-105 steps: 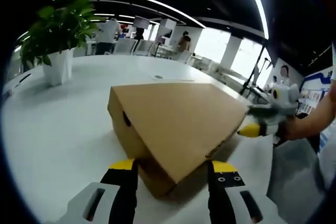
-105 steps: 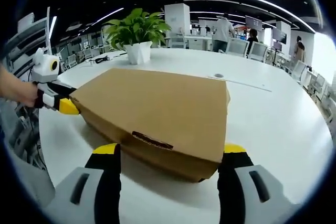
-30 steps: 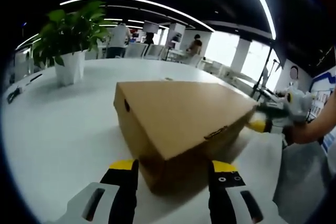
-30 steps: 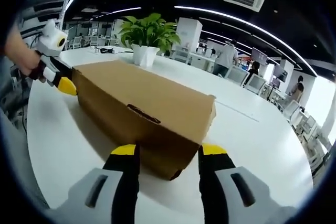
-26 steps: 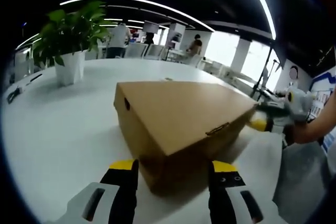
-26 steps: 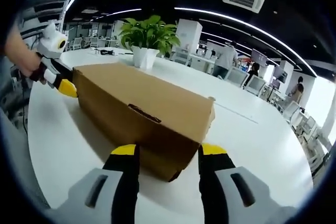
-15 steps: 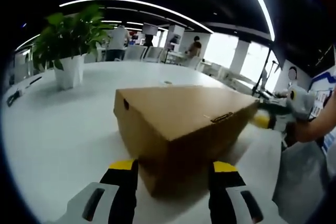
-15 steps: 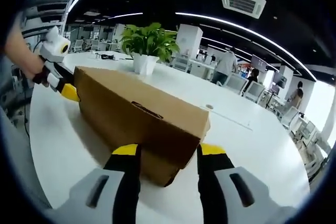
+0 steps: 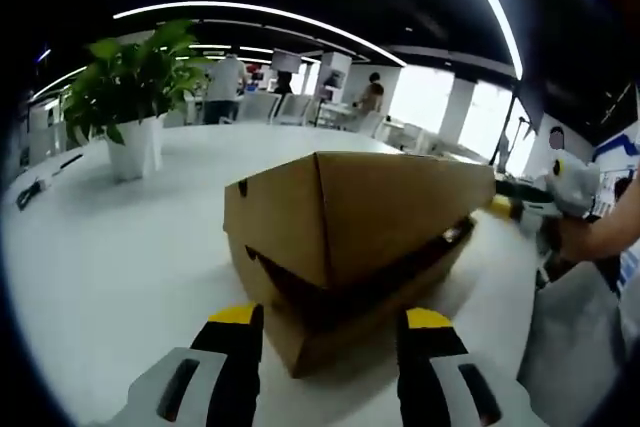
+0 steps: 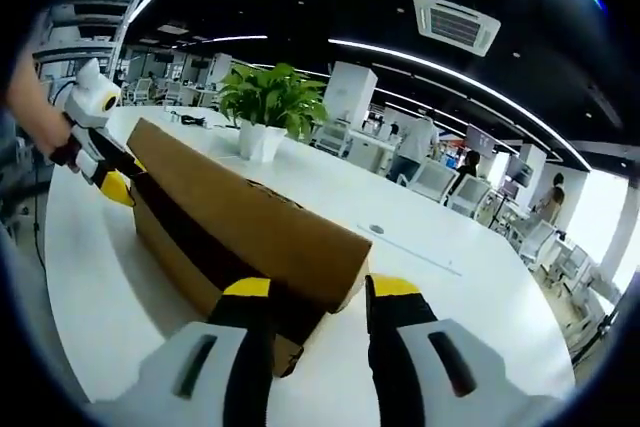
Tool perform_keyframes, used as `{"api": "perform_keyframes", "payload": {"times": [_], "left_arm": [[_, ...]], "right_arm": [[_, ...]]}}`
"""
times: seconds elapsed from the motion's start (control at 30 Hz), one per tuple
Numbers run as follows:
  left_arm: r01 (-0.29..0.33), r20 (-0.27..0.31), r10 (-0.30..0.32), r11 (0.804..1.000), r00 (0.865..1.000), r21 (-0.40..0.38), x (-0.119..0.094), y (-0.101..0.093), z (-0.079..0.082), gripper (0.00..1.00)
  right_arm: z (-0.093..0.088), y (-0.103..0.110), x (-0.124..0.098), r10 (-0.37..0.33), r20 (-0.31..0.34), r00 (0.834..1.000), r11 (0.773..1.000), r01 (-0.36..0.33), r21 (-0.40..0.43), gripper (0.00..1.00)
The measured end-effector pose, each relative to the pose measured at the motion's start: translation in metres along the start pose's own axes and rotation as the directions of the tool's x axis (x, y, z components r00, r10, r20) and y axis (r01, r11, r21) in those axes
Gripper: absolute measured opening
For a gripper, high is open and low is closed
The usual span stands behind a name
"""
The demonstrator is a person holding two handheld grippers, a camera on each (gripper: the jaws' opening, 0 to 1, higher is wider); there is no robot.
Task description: Operate the shoe box by opening the lid, removing the specified soft item, and placing it in the target area until the item is outside and the box remains undamaged.
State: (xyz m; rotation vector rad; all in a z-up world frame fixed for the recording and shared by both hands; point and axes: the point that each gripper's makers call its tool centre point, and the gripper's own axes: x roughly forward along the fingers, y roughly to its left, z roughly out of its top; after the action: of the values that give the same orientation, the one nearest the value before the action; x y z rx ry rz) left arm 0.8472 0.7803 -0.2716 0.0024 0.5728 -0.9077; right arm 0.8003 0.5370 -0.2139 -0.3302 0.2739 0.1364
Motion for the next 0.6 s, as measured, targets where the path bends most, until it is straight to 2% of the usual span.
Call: {"api": "perform_keyframes", "payload": {"times": [0.23, 0.6], "left_arm": [[-0.005, 0.004, 0.005, 1.0, 1.0, 0.011, -0.001, -0.001, 0.006, 0.55], [-0.005, 0.007, 0.005, 1.0, 1.0, 0.023, -0.001, -0.002, 0.011, 0.55]], "right_arm": [[0.012, -0.018, 0.01, -0.038, 0.033, 0.999, 0.999, 0.039, -0.016, 0.28], [0.03, -0.025, 0.018, -0.059, 0.082, 0.995, 0.997, 0.062, -0.038, 0.16]]}}
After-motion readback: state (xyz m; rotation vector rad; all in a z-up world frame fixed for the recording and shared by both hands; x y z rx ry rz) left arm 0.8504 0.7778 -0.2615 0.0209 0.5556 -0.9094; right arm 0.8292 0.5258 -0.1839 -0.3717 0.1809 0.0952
